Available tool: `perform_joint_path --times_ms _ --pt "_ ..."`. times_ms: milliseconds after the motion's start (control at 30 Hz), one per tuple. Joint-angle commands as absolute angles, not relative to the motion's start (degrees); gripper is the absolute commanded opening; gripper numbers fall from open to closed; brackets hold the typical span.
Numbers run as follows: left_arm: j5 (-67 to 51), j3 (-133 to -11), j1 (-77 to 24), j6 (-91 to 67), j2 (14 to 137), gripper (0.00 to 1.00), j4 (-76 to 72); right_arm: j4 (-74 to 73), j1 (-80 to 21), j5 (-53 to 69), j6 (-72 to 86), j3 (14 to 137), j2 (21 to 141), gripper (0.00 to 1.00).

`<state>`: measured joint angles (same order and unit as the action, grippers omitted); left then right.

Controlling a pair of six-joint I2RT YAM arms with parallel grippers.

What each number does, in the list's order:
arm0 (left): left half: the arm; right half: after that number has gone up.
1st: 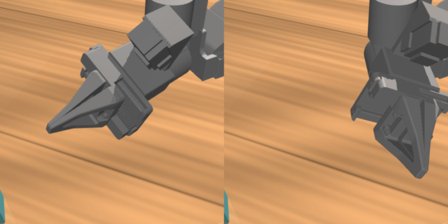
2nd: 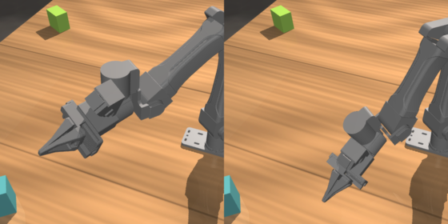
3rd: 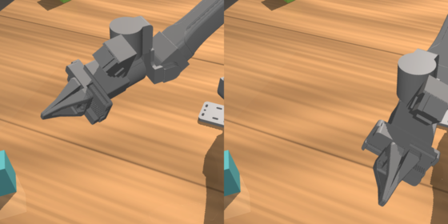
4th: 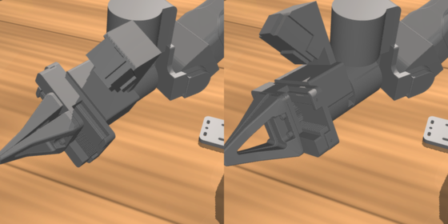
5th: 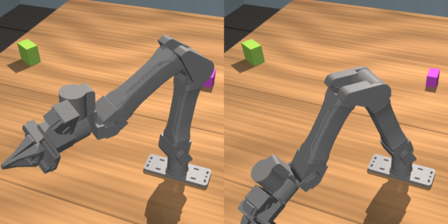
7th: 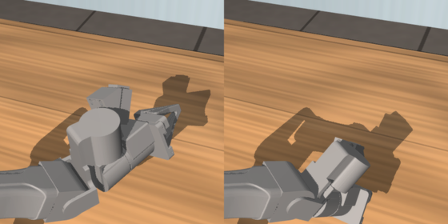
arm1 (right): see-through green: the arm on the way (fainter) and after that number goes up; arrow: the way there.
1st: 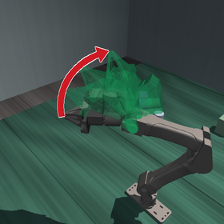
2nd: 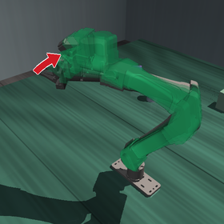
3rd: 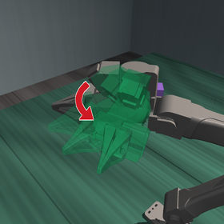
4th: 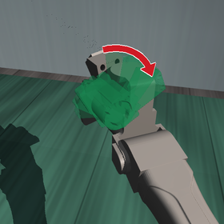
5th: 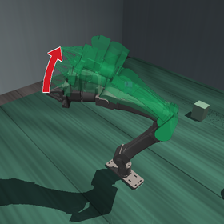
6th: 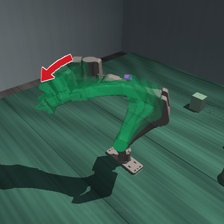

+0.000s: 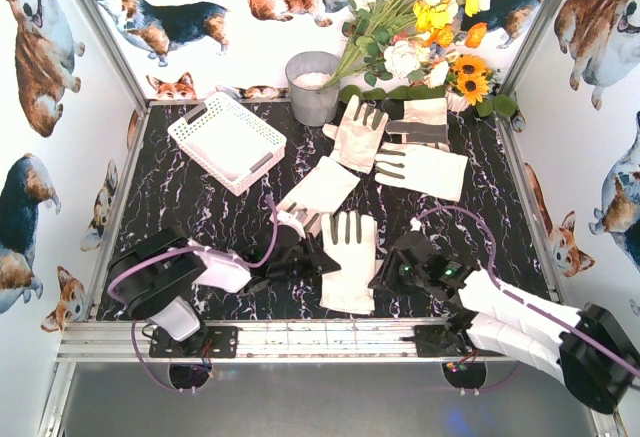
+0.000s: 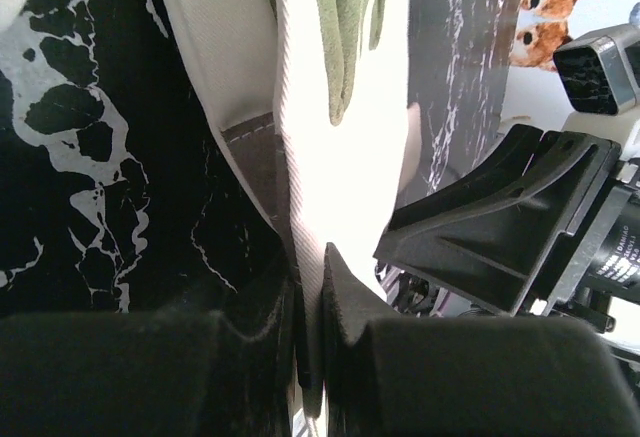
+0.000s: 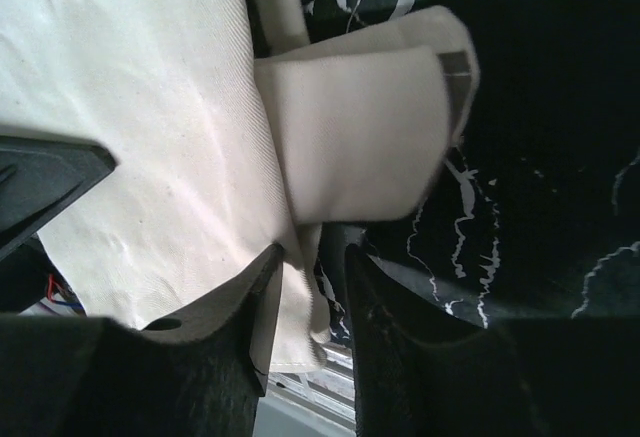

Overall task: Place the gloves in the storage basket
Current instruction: Pick up the glove from the center of the board.

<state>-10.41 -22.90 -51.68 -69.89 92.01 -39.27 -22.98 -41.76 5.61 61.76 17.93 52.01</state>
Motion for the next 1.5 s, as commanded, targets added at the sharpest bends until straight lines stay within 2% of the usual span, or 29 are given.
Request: perform_joint_path --times_ms 0,167,333,467,500,733,800,867,967,1167,1467 --pt "-6.27 -21.3 -51.86 -69.89 87.52 0.0 -36.51 -25.97 -38.85 6.45 57.86 18.93 47.99 0.37" --pt "-3.83 -20.21 -51.86 -71.51 83.87 0.0 -34.11 -24.88 -35.14 13.46 55.3 20.75 48.35 0.5" --pt "-2.99 -19.21 -51.86 -73.47 81.88 0.0 -33.63 -16.04 -34.47 20.35 58.59 19.87 50.84 0.6" --pt "-2.23 -18.89 -51.86 -73.64 80.79 0.0 -31.85 -9.7 -34.45 21.23 62.54 17.15 50.6 0.63" --pt "-2.2 -19.04 -51.86 -73.48 80.82 0.0 -30.81 -9.06 -34.45 20.81 62.87 16.65 50.36 0.67" --pt "-2.81 -20.13 -51.85 -72.23 81.42 0.0 -28.48 -12.14 -34.38 15.58 59.12 16.95 50.74 0.65" --pt "-2.91 -20.03 -51.85 -72.55 81.23 0.0 -28.81 -10.67 -34.37 15.32 60.02 16.26 51.81 0.54" --pt "-2.83 -19.86 -51.86 -73.43 80.86 0.0 -28.83 -7.59 -34.37 16.36 61.64 14.81 53.14 0.51" --pt "-1.76 -19.22 -51.83 -75.67 79.5 0.0 -28.69 -4.19 -34.37 18.61 62.55 14.07 55.49 0.51" --pt "0.33 -19.14 -51.85 -78.86 76.11 0.0 -27.37 -1.15 -34.37 20.98 62.28 13.32 59.25 0.59" --pt "0.2 -18.47 -51.94 -80.44 75.14 0.0 -27.43 7.81 -34.37 26.32 64.63 12.06 67.4 0.62"
